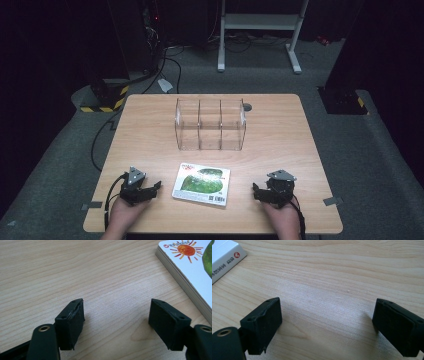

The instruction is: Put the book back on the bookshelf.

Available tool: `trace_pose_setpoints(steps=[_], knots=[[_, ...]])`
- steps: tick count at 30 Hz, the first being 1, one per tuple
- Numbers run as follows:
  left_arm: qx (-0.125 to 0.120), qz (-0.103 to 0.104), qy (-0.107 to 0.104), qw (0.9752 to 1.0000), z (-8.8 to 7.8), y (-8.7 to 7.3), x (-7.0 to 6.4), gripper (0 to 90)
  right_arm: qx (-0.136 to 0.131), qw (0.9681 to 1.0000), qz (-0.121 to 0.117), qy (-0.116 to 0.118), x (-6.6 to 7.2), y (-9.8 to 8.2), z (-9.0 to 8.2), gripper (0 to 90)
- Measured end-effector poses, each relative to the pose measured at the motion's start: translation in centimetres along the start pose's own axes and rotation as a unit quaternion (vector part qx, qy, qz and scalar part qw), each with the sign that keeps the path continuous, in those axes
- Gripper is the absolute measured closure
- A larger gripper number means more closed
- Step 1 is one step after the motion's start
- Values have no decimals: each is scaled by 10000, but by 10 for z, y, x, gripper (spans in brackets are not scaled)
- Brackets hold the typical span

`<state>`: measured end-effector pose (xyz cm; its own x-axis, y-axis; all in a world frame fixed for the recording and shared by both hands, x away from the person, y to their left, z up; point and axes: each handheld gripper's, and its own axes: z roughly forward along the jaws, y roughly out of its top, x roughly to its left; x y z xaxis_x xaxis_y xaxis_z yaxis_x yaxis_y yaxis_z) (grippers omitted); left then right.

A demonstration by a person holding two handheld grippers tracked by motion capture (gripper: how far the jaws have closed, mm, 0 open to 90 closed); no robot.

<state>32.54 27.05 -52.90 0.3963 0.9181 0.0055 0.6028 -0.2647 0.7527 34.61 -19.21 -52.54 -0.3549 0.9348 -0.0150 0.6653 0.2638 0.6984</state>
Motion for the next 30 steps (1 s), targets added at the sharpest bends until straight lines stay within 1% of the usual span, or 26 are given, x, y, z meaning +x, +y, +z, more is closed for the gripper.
trace_pose_setpoints(steps=[18, 21, 26, 27, 30], knots=[[6, -2, -16, 10000, 0, 0, 0, 290, -15, 10000, 7, -22, 0, 0, 0, 99], [3, -3, -4, 10000, 0, 0, 0, 293, -31, 10000, 78, -32, 1, 0, -1, 127], [-11, -28, 18, 10000, 0, 0, 0, 309, -83, 9999, 49, -35, 0, -1, -2, 151], [-12, -34, 28, 10000, 0, 0, 0, 310, -118, 9999, 67, -12, 0, -1, -3, 192], [-12, -35, 34, 10000, 0, 0, 0, 310, -148, 9999, 43, -34, 0, -2, -4, 194]])
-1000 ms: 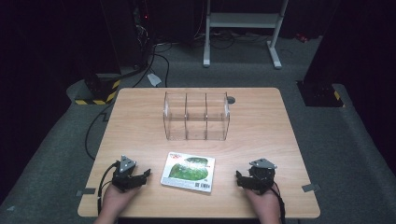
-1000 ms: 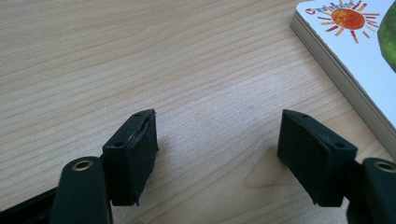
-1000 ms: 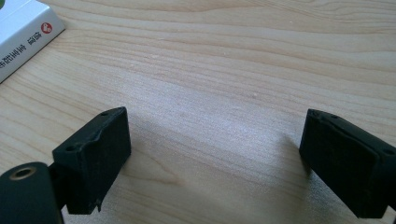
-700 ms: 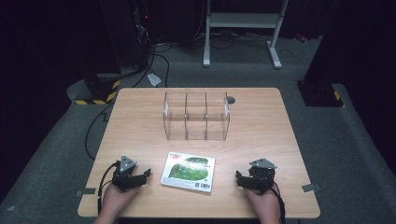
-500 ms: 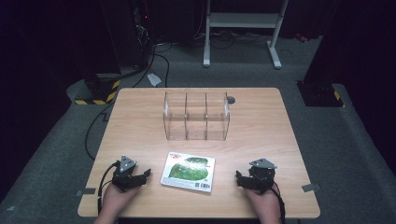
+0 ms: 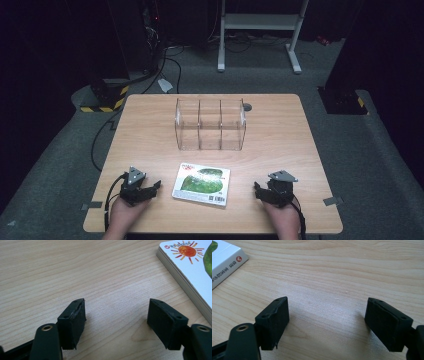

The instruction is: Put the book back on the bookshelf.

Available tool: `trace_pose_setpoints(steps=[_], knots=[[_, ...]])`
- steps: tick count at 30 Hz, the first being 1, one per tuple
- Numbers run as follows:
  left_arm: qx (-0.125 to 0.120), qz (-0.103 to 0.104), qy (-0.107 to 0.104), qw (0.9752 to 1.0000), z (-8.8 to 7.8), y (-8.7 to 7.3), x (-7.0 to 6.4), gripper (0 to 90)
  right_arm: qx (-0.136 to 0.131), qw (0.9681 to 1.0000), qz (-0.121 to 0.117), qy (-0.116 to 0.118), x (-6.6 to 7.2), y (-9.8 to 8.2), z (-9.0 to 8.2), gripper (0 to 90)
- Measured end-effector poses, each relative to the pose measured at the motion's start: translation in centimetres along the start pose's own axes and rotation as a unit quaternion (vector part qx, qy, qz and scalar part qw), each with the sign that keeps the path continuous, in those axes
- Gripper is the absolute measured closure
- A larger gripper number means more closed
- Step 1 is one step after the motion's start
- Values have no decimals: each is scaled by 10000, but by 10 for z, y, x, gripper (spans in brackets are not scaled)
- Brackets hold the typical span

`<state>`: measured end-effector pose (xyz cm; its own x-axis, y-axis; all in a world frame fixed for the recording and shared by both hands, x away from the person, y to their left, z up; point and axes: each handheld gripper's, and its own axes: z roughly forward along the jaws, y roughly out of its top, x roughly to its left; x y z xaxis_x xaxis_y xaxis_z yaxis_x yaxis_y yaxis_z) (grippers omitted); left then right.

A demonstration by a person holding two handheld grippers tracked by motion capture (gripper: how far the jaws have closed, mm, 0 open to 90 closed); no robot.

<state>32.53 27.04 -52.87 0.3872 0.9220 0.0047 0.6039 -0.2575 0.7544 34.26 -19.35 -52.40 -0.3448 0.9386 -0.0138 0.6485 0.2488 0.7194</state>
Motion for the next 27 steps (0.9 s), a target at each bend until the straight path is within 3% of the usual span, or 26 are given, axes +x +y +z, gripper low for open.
trace_pose_setpoints(steps=[3, 8, 16, 27], knots=[[3, -6, 3, 10000, 0, 0, 0, 310, -112, 9999, 39, 59, 1, 0, -4, 218], [4, -10, 19, 10000, 0, 0, 0, 316, -209, 9996, -137, 141, 7, 3, -8, 220], [2, -18, 26, 10000, 0, 0, 0, 318, -344, 9989, -204, 242, 16, 6, -12, 231], [8, -30, 40, 10000, 0, 0, 0, 316, -538, 9973, -231, 434, 42, 16, -20, 266]])
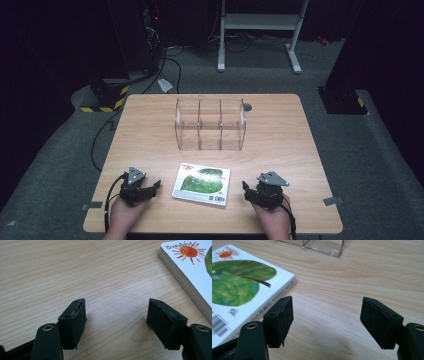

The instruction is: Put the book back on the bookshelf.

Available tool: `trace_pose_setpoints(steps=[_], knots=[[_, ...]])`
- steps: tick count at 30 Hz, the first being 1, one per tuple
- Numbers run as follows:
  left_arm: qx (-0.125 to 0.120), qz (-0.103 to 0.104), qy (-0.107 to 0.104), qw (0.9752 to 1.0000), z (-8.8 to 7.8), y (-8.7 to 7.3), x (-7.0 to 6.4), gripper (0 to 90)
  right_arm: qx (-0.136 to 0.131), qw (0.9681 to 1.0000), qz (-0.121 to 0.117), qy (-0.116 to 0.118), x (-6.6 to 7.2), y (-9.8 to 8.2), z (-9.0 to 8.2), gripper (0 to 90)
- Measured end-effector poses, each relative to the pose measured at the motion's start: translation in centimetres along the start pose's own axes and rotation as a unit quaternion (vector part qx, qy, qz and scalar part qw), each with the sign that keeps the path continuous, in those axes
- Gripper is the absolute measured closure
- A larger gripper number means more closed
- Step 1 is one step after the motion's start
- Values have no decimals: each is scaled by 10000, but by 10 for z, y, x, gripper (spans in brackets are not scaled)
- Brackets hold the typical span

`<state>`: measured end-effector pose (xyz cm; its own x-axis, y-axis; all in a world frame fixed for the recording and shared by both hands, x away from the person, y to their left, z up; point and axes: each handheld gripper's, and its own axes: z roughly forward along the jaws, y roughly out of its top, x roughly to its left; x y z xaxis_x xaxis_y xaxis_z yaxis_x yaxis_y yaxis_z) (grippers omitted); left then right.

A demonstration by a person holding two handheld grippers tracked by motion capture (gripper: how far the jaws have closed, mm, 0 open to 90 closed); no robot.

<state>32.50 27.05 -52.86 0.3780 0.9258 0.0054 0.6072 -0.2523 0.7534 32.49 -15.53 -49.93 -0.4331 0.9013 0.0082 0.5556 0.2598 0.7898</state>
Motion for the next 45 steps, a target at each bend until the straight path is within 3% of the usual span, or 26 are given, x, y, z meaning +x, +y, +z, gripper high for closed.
trace_pose_setpoints(steps=[4, 9, 12, 15, 16, 18, 25, 29, 35, 36, 42, 45], knots=[[0, -6, 12, 10000, 0, 0, 0, 314, 75, 9999, -113, 60, 6, 9, -1, 266], [12, -33, 50, 10000, 0, 0, 0, 295, -76, 9998, 22, 175, 11, 13, -1, 278], [-12, 16, 40, 10000, 0, 0, -1, 305, -15, 9995, -61, 321, 19, 4, 6, 295], [-18, 50, 58, 10000, -1, -1, -2, 315, 68, 9995, -128, 278, 19, 2, 8, 287], [-26, 63, 28, 10000, -1, -1, -2, 325, -12, 9996, 15, 296, 17, 1, 6, 287], [-19, 66, 28, 10000, -1, -1, -2, 333, -20, 9996, 19, 288, 16, 1, 6, 288], [24, 36, 14, 10000, -3, 0, -4, 372, 25, 9995, -88, 286, 19, -4, 7, 299], [-122, 15, -158, 9998, -5, 3, -13, 380, 64, 9992, -93, 375, 22, -5, 8, 310], [-225, 186, -444, 9986, -8, 9, -34, 379, 31, 9992, -117, 391, 27, -5, 7, 342], [-248, 123, -573, 9980, -9, 10, -41, 377, 25, 9990, -179, 403, 30, -5, 7, 342], [-358, 260, -710, 9965, -7, 13, -56, 373, 49, 9988, -224, 440, 34, -6, 8, 330], [-349, 189, -828, 9958, -5, 13, -61, 366, 53, 9986, -257, 470, 38, -6, 8, 339]])
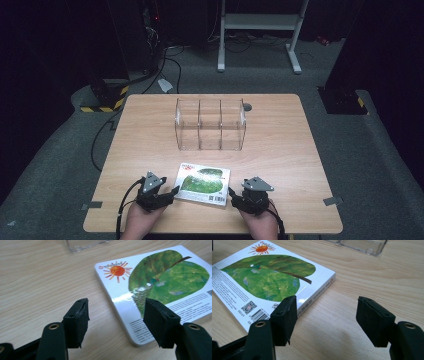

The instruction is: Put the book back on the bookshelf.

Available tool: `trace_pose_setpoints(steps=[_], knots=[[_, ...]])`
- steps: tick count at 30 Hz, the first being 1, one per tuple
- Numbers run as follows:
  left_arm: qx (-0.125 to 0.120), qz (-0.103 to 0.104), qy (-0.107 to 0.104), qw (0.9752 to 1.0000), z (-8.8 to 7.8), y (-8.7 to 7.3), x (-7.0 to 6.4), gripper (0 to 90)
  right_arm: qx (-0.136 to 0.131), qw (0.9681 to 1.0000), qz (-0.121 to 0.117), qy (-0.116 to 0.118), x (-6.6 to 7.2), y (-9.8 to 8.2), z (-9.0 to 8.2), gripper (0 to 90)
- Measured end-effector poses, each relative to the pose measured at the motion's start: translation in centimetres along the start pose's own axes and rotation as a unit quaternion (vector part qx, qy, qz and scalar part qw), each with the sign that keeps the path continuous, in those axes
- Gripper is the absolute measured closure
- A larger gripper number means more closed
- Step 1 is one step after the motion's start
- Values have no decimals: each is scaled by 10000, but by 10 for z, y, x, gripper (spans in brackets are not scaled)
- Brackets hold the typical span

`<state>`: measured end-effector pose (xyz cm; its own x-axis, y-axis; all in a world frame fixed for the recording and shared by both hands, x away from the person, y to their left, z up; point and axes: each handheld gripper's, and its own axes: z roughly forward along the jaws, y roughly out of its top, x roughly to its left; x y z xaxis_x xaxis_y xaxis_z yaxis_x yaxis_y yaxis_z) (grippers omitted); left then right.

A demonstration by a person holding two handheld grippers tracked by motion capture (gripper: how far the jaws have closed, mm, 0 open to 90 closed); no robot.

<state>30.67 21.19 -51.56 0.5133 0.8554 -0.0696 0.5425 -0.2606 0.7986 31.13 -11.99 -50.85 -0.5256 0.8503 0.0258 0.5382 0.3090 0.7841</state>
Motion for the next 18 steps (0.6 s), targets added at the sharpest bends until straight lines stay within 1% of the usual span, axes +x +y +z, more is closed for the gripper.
trace_pose_setpoints(steps=[1, 4, 5, 6, 7, 8, 9, 11, 12, 14, 17, 18], knots=[[13, -31, -65, 10000, 2, 1, -3, 362, 10, 10000, -14, 32, 2, 0, 1, 338], [18, -53, -87, 9999, 4, 1, -6, 346, 36, 10000, 27, 64, 6, 0, 1, 338], [6, -125, -145, 9998, 5, 2, -6, 343, 19, 9999, 16, 106, 7, 0, 2, 338], [6, -125, -145, 9998, 5, 2, -6, 342, 19, 9999, 16, 106, 7, 0, 2, 338], [6, -223, -196, 9996, 6, 3, -8, 342, 18, 9999, 34, 126, 8, 0, 2, 338], [-5, -195, -208, 9996, 7, 3, -7, 339, 6, 9998, 81, 187, 10, 1, 2, 338], [-2, -220, -224, 9995, 8, 3, -9, 337, -12, 9998, 59, 190, 11, 1, 2, 337], [54, -174, -217, 9996, 11, 3, -10, 335, -10, 9998, 50, 185, 13, 1, 2, 332], [83, -199, -227, 9995, 13, 4, -12, 327, -22, 9998, -28, 179, 16, 1, 2, 318], [97, -215, -232, 9995, 15, 3, -13, 323, -14, 9998, -47, 190, 16, 1, 2, 307], [134, -232, -220, 9994, 18, 3, -13, 316, 35, 9998, -18, 208, 19, 0, 4, 275], [138, -229, -208, 9994, 19, 3, -13, 315, 51, 9996, 12, 260, 21, 0, 5, 275]])
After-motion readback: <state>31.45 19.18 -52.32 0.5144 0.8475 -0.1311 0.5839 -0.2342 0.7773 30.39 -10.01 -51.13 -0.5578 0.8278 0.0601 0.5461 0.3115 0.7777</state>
